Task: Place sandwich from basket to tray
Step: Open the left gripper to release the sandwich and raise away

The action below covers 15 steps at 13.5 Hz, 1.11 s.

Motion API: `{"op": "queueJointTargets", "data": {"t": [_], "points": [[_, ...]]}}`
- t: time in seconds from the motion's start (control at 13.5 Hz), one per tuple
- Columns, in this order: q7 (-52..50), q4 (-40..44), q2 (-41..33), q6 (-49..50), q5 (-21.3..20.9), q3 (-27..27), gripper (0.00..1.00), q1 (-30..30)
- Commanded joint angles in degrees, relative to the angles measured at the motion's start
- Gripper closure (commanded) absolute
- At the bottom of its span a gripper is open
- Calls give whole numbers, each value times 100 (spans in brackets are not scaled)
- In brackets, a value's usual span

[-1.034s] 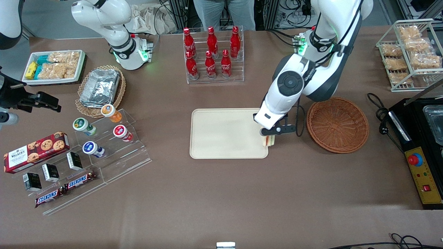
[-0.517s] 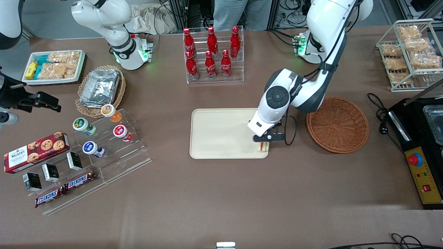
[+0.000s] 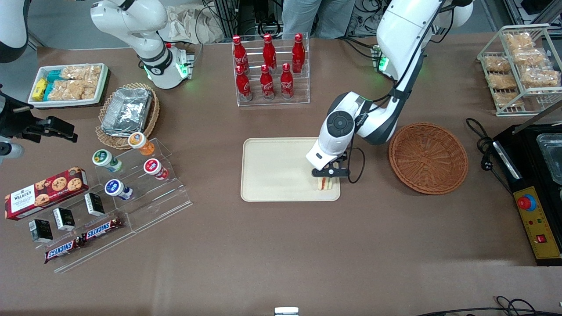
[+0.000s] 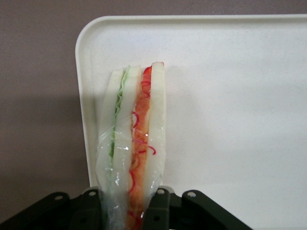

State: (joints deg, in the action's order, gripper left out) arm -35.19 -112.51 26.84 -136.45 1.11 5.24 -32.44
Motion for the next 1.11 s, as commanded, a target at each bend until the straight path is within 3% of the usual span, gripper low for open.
{"op": "queueJointTargets", "data": {"t": [0.0, 0.07, 0.15, 0.81, 1.03], "points": [[21, -69, -13, -92, -181, -40, 100, -52], [30, -87, -4, -118, -199, -40, 56, -43], [30, -87, 22, -136, -286, -40, 2, -52], [12, -61, 14, -127, -304, -40, 0, -26], [-110, -8, -310, 82, -269, -49, 0, 27]]}}
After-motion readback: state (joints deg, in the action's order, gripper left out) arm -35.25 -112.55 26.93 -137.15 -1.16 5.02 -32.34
